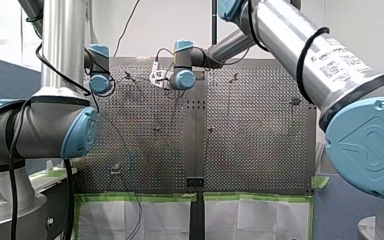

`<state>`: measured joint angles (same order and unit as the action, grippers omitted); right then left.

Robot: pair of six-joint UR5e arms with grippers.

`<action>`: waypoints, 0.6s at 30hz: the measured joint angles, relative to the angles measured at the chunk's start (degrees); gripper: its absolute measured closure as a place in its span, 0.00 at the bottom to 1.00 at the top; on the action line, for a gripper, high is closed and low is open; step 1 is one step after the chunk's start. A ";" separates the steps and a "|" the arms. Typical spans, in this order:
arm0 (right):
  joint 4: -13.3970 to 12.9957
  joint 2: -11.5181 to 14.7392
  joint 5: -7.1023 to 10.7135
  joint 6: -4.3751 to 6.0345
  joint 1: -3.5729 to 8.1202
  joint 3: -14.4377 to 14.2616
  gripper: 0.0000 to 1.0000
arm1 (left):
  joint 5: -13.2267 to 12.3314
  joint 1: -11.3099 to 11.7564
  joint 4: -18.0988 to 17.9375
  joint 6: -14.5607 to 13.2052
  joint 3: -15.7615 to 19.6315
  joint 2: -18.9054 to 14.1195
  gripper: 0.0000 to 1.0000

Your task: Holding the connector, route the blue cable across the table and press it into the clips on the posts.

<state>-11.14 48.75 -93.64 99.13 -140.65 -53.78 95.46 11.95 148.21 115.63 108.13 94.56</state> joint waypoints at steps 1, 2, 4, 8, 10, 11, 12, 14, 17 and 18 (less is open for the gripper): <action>0.35 0.00 -0.42 -0.03 -0.04 0.00 1.00 | -0.36 -0.09 0.44 -0.01 0.30 -0.45 0.02; 0.61 0.00 -0.71 -0.06 -0.08 0.00 1.00 | -0.78 -0.20 0.95 -0.01 0.61 -0.93 0.02; 1.13 0.00 -1.16 -0.17 -0.15 0.01 1.00 | -1.84 -0.49 2.06 0.07 1.39 -2.08 0.02; 1.83 0.00 -1.48 -0.47 -0.25 0.02 1.00 | -3.45 -1.02 4.09 0.42 3.07 -4.10 0.02; 1.98 0.00 -1.53 -0.54 -0.26 0.02 1.00 | -4.14 -1.31 5.26 0.59 3.87 -5.25 0.02; 2.02 0.00 -1.54 -0.58 -0.27 0.02 1.00 | -4.31 -1.43 5.70 0.63 4.14 -5.71 0.02; 2.10 0.00 -1.54 -0.63 -0.29 0.02 1.00 | -4.45 -1.58 6.29 0.64 4.45 -6.28 0.02; 2.27 0.00 -1.55 -0.75 -0.34 0.02 1.00 | -4.55 -1.77 7.08 0.62 4.85 -7.08 0.02; 2.38 0.00 -1.58 -0.82 -0.36 0.01 1.00 | -4.63 -2.06 8.37 0.47 5.39 -8.35 0.02; 2.40 0.00 -1.58 -0.83 -0.37 0.00 1.00 | -4.66 -2.18 8.83 0.31 5.66 -8.83 0.02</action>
<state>-8.75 48.75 -95.22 98.30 -141.02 -53.79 90.79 9.78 157.04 115.94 113.79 85.73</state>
